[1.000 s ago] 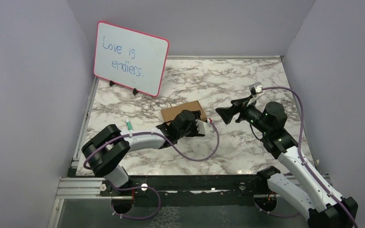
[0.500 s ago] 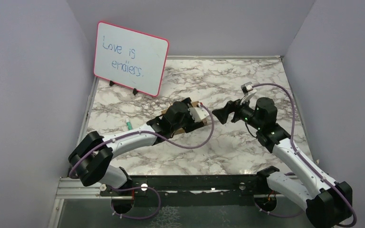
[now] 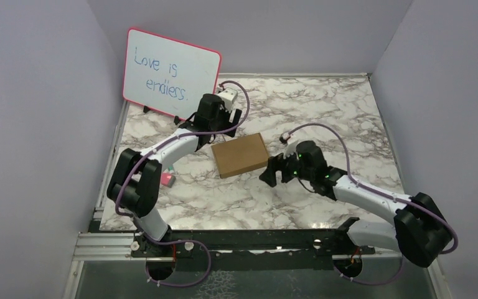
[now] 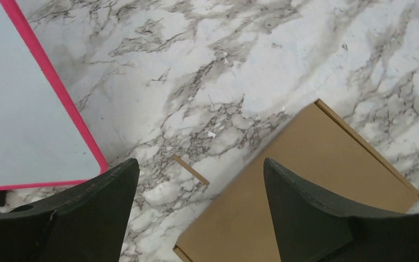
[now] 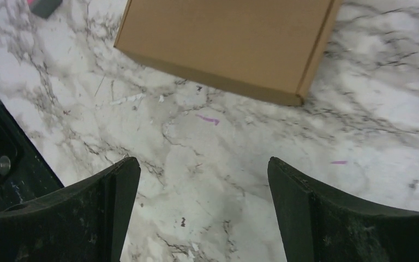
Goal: Fold the paper box
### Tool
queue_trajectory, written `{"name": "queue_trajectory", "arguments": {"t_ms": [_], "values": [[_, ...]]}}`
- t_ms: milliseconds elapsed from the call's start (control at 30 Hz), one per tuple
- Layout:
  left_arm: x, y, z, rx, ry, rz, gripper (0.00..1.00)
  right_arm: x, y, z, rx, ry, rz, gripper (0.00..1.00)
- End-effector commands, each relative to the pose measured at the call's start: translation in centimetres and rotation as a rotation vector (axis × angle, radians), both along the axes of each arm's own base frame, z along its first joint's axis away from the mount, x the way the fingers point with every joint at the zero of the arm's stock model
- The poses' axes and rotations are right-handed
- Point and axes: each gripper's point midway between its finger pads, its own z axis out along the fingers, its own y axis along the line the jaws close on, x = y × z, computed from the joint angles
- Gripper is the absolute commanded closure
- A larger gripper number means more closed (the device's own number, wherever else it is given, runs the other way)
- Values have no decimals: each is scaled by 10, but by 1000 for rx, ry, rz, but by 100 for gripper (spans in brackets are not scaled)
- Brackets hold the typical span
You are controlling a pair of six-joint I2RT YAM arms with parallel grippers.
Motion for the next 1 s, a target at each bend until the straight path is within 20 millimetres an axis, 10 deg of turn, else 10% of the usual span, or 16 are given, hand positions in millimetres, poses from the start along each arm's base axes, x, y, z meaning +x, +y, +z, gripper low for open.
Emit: {"name": "queue_trajectory", "arguments": {"t_ms": [0, 300, 967], "values": [[14, -11, -16, -135, 174, 18, 17, 4, 23, -15, -59, -49, -50, 11], [17, -32, -64, -164, 357, -47, 18, 5, 56, -62, -214, -61, -118, 36], [-14, -52, -108, -221, 562, -152, 25, 29, 74, -95, -279, -146, -293, 70]]}}
